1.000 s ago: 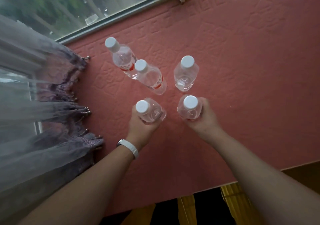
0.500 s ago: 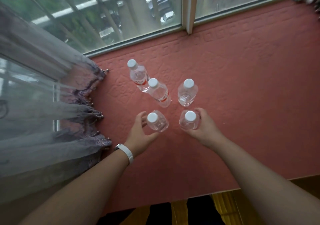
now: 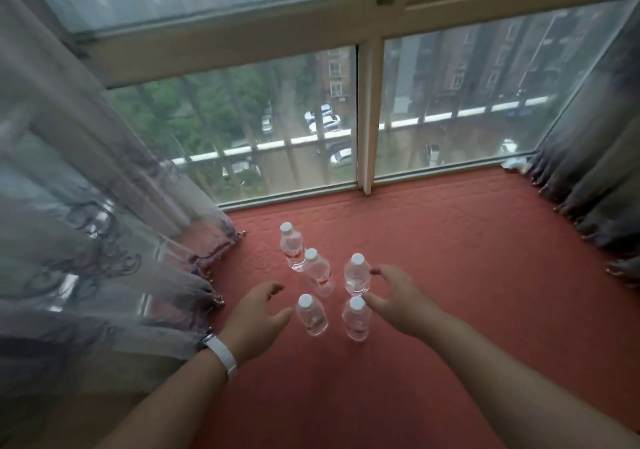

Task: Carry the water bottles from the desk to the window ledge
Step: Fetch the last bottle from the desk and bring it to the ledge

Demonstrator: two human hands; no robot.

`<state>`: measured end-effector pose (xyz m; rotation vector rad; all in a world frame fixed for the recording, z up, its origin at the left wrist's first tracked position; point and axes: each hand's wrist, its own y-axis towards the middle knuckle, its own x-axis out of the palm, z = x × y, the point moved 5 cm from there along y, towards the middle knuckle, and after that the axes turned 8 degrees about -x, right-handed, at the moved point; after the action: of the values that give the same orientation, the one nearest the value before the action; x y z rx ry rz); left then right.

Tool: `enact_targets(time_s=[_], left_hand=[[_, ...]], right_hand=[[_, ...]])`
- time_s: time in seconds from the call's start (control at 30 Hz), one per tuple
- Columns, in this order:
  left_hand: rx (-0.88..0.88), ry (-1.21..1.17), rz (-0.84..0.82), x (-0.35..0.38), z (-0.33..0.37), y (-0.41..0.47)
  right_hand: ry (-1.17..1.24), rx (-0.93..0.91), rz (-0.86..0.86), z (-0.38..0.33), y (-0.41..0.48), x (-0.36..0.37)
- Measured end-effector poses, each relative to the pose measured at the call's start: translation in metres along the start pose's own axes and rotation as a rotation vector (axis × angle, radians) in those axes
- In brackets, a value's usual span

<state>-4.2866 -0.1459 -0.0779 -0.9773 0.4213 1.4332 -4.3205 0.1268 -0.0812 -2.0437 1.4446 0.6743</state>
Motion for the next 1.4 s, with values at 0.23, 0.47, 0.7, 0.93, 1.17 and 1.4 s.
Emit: enact_targets(time_s=[0.23,0.47,0.7,0.93,1.17,1.4], left_hand=[[0.19,0.185,0.113,-0.029,0.053,-0.045],[0.44,0.332,0.161,-0.039,0.092,-0.072],[0.702,0.356,0.083,-0.028,0.12,-0.099],[0.907,0.401,-0.039,0.023,0.159,-0.145],[1.1,0.46,-0.105,0.081,0.219,-0.217],[1.26,0.508,-0.134,0.157,0.294,-0.308]], right_hand=[[-0.354,-0.217,0.001,-0.047,-0.029,-0.052],[-0.439,-0.16,0.096,-0.065,-0.081,-0.078],[-0.54,0.056,0.189,-0.07,-0.157,-0.076],[-0.568,0.26,0.257,-0.056,-0.262,-0.072],[-0.55,0.391,0.395,-0.029,-0.376,-0.101],[-0.556,0.476,0.477,0.026,-0.496,-0.142]])
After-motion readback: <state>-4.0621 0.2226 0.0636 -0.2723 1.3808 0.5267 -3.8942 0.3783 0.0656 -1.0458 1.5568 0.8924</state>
